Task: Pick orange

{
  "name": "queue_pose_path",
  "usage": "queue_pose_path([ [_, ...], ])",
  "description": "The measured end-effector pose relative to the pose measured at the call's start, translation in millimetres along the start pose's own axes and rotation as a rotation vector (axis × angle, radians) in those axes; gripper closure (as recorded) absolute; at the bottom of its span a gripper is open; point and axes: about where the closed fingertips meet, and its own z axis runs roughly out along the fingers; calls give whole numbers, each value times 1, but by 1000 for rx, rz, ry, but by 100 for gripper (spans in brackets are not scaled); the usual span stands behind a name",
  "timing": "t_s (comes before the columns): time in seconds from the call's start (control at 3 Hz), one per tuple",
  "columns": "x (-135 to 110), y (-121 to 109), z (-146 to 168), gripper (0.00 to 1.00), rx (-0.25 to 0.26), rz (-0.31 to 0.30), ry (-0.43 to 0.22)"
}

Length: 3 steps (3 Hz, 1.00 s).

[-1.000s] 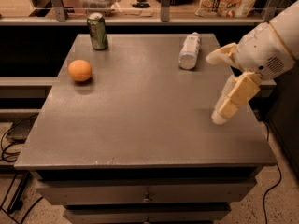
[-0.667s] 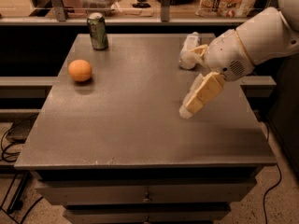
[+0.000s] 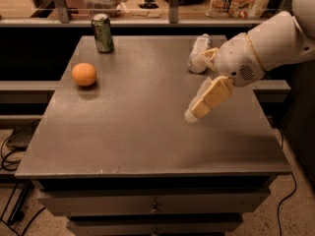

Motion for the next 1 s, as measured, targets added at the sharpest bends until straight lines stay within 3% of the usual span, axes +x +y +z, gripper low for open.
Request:
queue_pose_path([
  [0.33,-29,-15,22,0,38,6,-72],
  [1.0,-92,-62,71,0,126,-46,-148],
])
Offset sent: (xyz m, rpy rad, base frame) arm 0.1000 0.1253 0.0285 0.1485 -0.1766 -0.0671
